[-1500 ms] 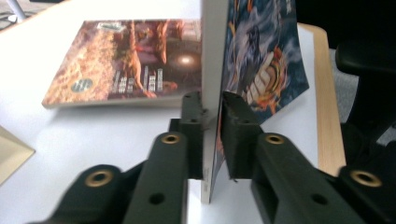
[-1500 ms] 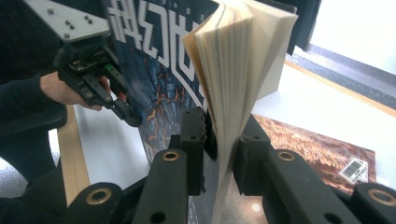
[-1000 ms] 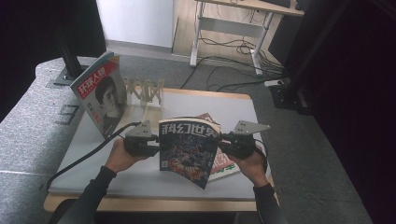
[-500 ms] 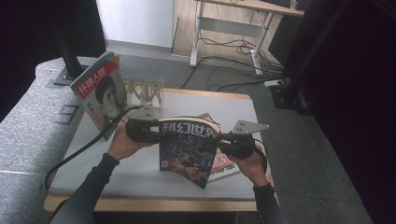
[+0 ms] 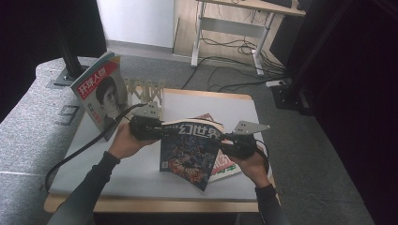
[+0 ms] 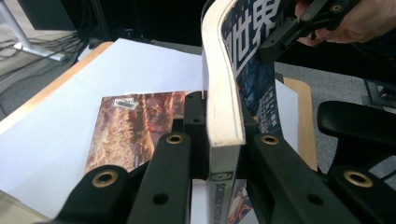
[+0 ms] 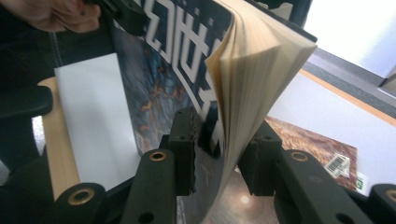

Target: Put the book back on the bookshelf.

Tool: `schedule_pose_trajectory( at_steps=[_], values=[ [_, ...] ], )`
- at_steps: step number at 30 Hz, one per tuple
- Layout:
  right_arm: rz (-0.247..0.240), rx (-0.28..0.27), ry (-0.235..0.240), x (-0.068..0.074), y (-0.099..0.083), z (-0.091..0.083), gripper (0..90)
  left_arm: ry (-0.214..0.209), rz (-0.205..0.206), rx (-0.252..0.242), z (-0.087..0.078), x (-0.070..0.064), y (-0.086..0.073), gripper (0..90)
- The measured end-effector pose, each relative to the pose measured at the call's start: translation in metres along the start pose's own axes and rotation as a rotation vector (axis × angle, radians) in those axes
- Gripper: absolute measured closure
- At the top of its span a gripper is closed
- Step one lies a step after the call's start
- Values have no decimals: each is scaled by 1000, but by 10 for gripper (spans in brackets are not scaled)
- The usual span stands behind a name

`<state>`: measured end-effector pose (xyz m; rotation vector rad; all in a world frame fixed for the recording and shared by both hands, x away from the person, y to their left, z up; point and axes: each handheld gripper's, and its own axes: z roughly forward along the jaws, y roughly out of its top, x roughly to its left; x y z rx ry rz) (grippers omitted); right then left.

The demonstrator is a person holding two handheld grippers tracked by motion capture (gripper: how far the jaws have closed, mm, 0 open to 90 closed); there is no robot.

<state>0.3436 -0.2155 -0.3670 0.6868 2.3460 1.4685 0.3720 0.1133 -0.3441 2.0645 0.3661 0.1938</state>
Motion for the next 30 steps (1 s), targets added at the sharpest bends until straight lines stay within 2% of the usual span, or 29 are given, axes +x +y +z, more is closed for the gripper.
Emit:
schedule_pose_trajectory(
  at_steps=[7, 11, 18, 27, 30],
  values=[
    [7, 6, -23, -2, -4, 0, 611, 22, -4, 17, -5, -1, 1, 823],
    [8, 14, -39, -4, -6, -1, 573, 31, -20, 15, -7, 1, 0, 825],
    [19, 35, -79, -9, -15, -2, 460, 64, -41, 15, -15, 5, 0, 826],
    [63, 88, -142, -19, -33, 1, 292, 104, -65, -8, -29, 8, 2, 826],
    [92, 94, -163, -23, -41, 1, 240, 115, -75, -12, -33, 9, 3, 826]
  ],
)
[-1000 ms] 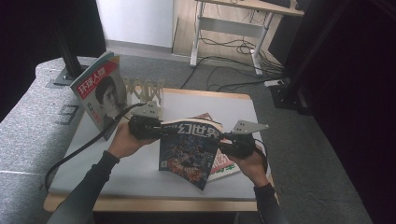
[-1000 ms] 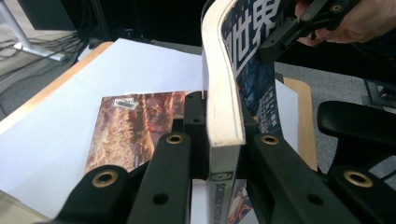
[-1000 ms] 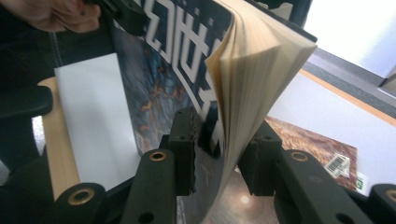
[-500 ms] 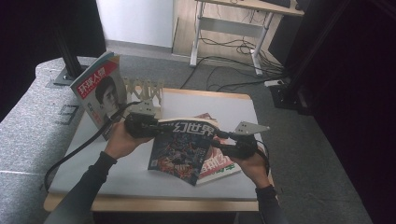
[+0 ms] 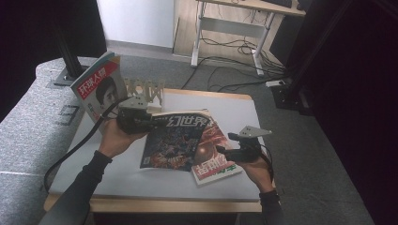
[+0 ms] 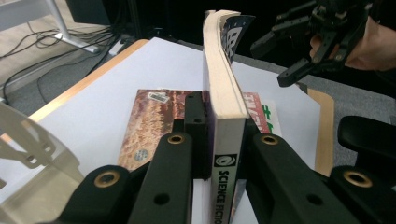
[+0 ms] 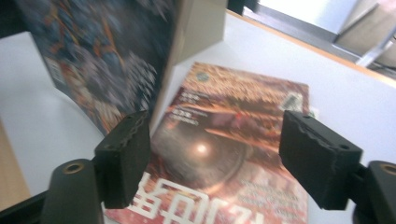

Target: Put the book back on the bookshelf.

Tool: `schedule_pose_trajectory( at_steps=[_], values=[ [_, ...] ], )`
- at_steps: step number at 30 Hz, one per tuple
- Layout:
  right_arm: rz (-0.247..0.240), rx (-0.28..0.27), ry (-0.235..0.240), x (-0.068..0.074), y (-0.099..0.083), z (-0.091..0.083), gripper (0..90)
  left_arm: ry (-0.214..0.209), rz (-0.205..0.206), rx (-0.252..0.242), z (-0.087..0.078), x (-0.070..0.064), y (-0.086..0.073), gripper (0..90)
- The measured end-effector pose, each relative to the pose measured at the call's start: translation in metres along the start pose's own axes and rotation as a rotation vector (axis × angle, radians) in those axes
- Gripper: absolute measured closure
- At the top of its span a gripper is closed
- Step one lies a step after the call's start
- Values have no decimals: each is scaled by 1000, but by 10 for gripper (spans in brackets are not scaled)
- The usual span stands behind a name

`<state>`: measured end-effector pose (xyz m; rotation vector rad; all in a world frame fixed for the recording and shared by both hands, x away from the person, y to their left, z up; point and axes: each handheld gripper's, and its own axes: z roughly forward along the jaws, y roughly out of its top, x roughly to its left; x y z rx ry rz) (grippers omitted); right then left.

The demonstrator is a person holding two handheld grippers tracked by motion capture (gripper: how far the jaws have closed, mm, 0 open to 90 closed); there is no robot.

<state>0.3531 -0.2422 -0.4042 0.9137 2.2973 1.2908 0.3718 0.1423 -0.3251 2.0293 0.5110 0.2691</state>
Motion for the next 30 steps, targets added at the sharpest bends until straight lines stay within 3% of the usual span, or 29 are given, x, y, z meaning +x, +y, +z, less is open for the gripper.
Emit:
schedule_pose_trajectory(
  at_steps=[10, 22, 30],
  values=[
    [78, 62, -89, -16, -29, 4, 129, 31, -26, -6, -15, 6, 3, 826],
    [144, 116, -200, -32, -64, 7, 49, 121, -25, -5, -28, 12, 3, 826],
    [178, 158, -243, -42, -87, 10, 0, 176, -56, -16, -40, 20, 0, 826]
  ],
)
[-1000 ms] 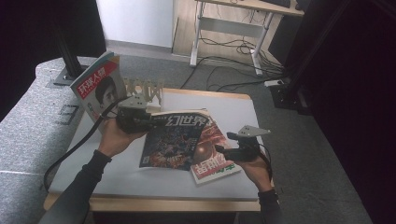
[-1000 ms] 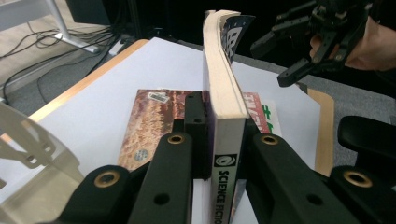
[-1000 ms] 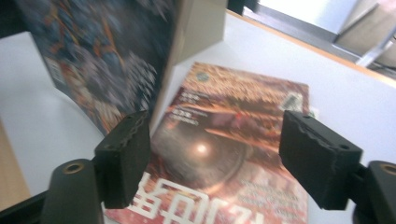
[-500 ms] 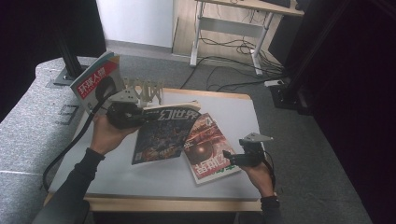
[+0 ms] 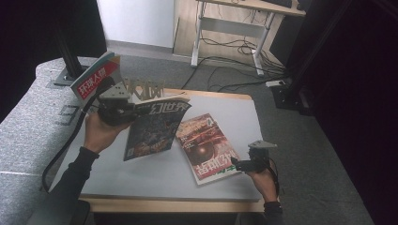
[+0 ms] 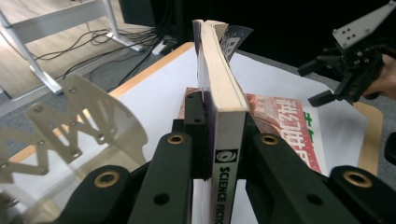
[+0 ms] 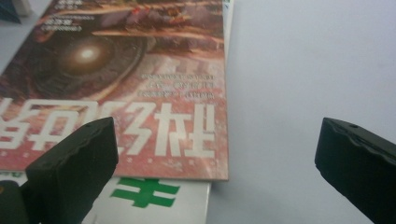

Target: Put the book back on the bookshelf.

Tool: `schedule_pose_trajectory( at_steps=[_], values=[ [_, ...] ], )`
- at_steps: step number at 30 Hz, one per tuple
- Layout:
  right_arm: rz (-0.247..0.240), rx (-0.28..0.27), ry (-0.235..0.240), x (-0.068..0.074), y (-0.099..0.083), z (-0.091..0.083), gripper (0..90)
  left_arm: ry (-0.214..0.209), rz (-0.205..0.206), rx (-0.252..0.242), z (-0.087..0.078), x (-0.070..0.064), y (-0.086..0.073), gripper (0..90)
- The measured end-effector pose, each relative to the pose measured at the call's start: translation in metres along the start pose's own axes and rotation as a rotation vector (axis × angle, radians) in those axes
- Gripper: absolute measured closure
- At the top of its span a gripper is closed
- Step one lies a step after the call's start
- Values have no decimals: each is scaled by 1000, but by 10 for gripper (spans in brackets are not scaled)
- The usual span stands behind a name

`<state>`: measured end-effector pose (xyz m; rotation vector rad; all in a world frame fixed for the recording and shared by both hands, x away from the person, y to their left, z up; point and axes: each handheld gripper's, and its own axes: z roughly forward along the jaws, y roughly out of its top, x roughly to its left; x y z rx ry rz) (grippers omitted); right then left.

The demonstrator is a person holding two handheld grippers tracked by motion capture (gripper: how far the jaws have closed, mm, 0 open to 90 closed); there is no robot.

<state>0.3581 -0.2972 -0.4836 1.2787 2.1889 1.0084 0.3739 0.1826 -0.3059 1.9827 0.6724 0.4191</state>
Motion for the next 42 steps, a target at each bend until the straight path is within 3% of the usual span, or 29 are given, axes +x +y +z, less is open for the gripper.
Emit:
schedule_pose_trajectory(
  at_steps=[21, 34, 42],
  values=[
    [92, -2, -56, -21, -37, 4, 0, 151, -54, -29, -41, 27, -1, 826],
    [106, 11, -47, -18, -46, 10, 11, 239, -101, -43, -69, 46, -3, 826],
    [108, 0, -56, -17, -48, 10, 1, 299, -124, -31, -72, 57, -6, 826]
  ],
)
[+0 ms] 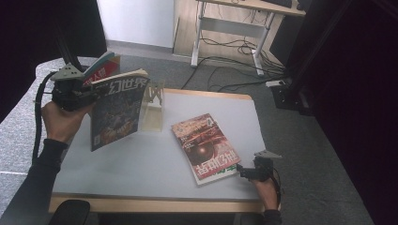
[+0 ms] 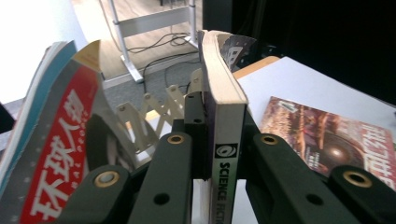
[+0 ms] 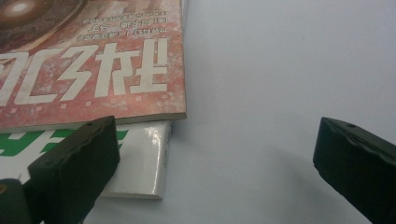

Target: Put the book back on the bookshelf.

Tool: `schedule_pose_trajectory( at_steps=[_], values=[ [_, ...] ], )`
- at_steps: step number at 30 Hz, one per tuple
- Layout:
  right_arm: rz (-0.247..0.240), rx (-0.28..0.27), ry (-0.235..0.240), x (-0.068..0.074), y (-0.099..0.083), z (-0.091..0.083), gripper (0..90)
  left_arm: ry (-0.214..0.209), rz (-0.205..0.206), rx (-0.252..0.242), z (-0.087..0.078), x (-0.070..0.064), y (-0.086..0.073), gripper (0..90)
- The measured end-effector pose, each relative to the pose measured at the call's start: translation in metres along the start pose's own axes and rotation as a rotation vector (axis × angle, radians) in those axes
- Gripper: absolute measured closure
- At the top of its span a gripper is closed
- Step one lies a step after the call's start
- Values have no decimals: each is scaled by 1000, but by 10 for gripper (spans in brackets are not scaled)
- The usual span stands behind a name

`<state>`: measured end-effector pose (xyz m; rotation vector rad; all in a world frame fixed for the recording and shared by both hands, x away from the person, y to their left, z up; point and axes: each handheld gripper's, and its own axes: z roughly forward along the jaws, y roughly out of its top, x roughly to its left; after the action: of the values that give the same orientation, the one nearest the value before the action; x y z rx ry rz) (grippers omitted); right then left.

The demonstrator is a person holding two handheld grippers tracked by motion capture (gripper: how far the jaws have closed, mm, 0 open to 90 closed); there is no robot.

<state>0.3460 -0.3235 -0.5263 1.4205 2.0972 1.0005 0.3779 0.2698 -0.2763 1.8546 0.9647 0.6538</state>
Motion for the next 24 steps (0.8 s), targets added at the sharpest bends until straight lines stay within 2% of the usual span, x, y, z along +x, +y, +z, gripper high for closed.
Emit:
schedule_pose_trajectory(
  at_steps=[9, 24],
  values=[
    [-8, -1, -21, 2, 0, 0, 0, 44, -40, 2, 19, 10, 0, 825],
    [25, -7, 2, 3, -2, 1, 0, 95, -87, -16, 54, 23, 2, 826]
  ],
)
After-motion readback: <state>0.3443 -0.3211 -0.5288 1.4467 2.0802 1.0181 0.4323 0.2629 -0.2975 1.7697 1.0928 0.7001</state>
